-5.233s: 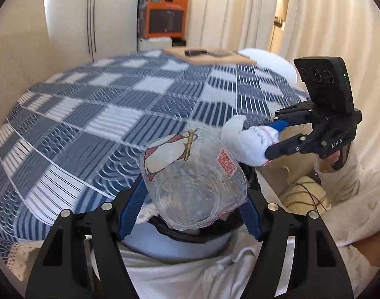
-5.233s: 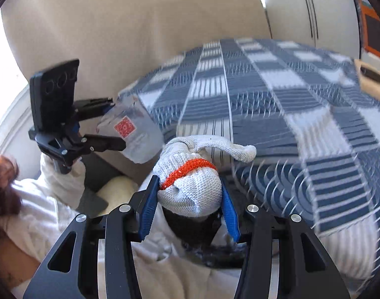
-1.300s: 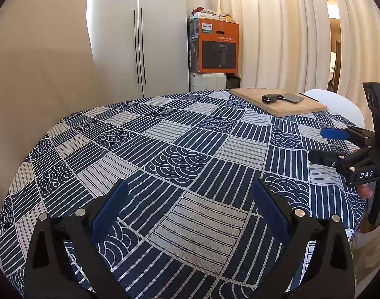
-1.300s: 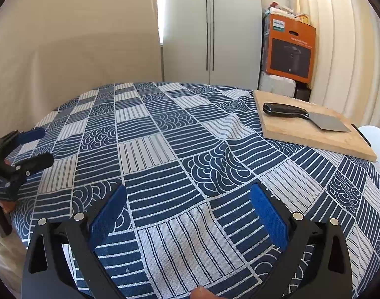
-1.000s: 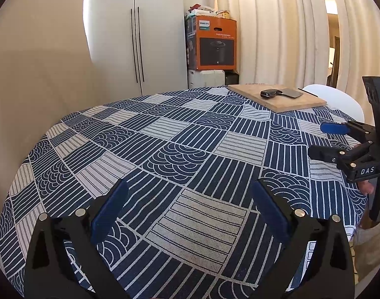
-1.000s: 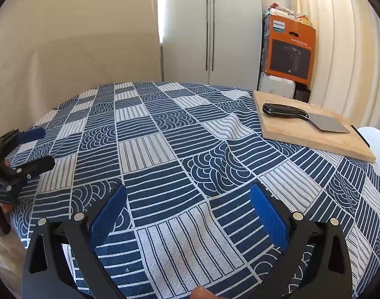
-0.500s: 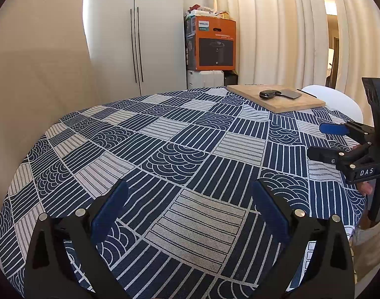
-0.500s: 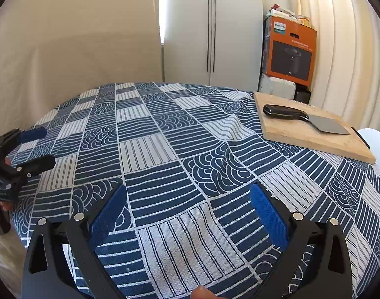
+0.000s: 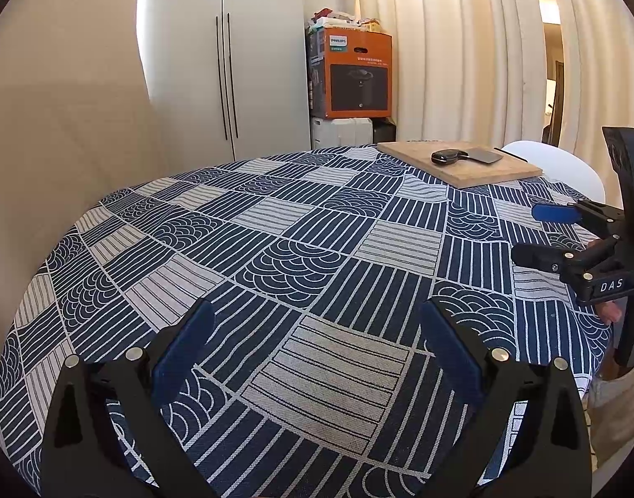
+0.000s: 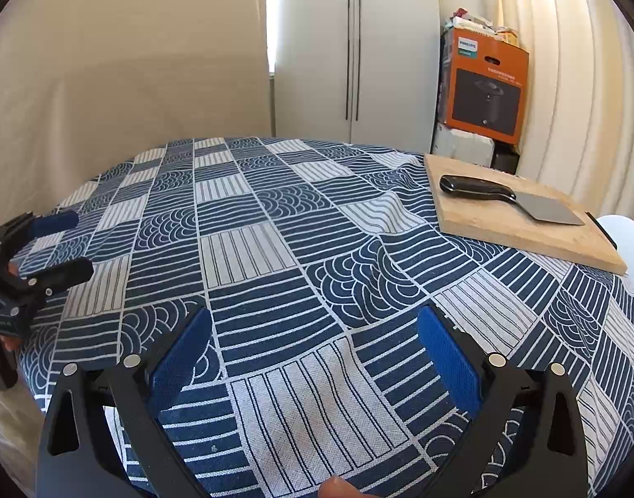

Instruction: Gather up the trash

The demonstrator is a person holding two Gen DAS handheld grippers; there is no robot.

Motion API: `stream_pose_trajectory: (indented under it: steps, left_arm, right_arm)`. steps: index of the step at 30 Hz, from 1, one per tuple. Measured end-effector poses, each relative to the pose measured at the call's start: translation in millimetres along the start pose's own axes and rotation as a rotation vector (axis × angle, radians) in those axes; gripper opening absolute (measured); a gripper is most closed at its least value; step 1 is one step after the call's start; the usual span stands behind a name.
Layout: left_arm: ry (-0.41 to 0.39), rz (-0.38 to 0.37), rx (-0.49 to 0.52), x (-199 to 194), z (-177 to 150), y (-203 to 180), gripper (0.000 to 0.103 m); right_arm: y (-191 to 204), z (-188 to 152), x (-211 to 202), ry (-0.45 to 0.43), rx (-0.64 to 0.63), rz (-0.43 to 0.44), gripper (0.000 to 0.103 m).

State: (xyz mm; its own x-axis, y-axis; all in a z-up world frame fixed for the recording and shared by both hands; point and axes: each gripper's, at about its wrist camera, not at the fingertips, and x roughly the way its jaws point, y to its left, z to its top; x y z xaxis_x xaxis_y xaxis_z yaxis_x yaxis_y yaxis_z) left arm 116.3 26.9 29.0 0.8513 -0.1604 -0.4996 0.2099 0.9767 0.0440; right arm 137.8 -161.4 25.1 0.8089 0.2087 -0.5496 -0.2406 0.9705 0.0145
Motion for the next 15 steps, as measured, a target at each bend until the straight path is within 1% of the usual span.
stream_pose_trajectory:
  steps: [15]
  left_arm:
    - [-0.001,-0.002,0.027,-0.8,-1.0,-4.2,0.097]
  right_arm:
    - [0.7,0.3,-1.3,-0.003,-0.003,0.000,0.095]
